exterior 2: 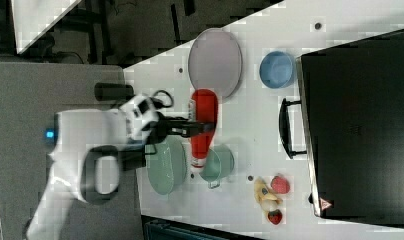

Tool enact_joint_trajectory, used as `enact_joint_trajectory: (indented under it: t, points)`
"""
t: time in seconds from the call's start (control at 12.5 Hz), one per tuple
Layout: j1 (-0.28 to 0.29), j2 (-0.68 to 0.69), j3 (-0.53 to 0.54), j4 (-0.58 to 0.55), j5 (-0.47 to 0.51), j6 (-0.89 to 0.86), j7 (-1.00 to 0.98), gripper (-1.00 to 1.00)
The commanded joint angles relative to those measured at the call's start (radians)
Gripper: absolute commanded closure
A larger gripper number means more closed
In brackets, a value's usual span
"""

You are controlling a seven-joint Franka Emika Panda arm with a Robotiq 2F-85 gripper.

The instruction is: Pick ketchup from strainer and place it on the table

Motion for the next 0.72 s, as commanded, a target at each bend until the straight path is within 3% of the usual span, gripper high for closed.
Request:
enact_joint_trajectory:
  t: [0.08, 0.48, 0.72]
  points:
    - [0.043, 0.016, 0.031, -0.102, 0.004, 0.077, -0.062, -0.13]
    - [0.043, 0.16, 0.03, -0.163, 0.004, 0.219, -0.062, -0.19]
    - [0.044, 0.238, 0.032, -0.164, 0.003, 0.314, -0.062, -0.83]
